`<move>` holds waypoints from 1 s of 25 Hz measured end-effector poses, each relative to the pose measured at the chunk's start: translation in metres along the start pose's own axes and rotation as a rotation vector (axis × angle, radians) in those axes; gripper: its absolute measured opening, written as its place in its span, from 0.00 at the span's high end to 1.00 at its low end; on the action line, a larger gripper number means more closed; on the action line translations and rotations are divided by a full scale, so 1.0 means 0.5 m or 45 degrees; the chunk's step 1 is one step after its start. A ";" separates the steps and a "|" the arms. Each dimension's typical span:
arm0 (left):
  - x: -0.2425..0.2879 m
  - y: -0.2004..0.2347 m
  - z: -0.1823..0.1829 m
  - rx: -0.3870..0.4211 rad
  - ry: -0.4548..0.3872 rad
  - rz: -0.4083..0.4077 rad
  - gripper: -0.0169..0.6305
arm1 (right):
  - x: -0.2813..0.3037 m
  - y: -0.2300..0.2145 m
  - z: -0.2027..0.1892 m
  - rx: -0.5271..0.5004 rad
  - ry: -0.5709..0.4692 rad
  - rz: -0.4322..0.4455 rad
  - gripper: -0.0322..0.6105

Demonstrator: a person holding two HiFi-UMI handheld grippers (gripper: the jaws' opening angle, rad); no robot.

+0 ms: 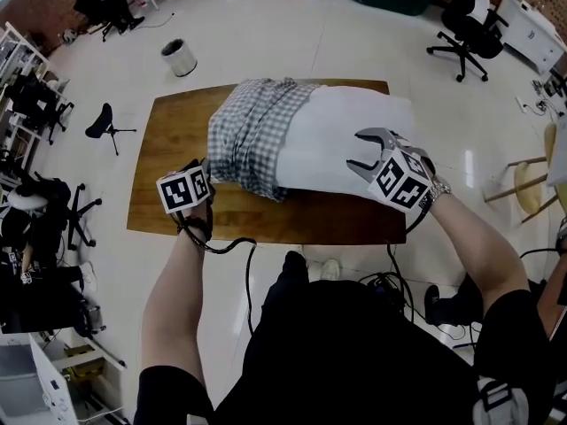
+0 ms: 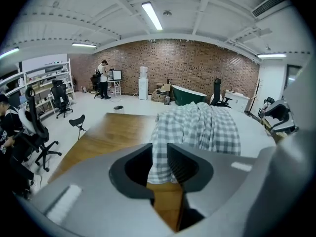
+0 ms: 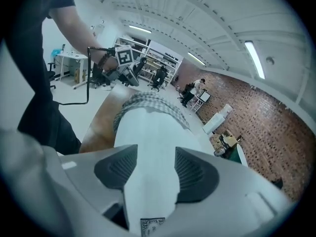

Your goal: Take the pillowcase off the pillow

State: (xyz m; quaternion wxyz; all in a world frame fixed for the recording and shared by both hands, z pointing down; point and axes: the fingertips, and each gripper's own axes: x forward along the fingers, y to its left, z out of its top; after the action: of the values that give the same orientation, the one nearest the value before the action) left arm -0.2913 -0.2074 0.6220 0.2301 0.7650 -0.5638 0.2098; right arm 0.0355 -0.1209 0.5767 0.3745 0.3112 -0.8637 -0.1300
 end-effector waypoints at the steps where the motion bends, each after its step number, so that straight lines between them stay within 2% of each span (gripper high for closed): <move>1: -0.006 -0.004 0.008 0.011 -0.011 -0.003 0.82 | 0.001 0.002 0.004 0.000 -0.001 -0.001 0.58; 6: -0.031 -0.050 0.052 0.086 -0.047 -0.059 0.82 | 0.004 0.009 0.017 0.021 0.008 0.008 0.58; 11: -0.032 -0.110 0.140 0.200 -0.048 -0.143 0.82 | 0.017 -0.036 0.046 0.099 0.023 0.031 0.58; 21: 0.018 -0.236 0.296 0.454 0.028 -0.318 0.75 | 0.062 -0.148 0.077 0.204 0.103 0.068 0.56; 25: 0.051 -0.271 0.349 0.530 0.060 -0.372 0.73 | 0.089 -0.197 0.093 0.226 0.097 0.069 0.54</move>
State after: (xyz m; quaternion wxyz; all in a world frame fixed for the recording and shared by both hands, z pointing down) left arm -0.1436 -0.2945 0.4805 0.1085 0.8642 -0.3863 0.3036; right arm 0.0217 -0.2259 0.5250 0.3815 0.3242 -0.8651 -0.0307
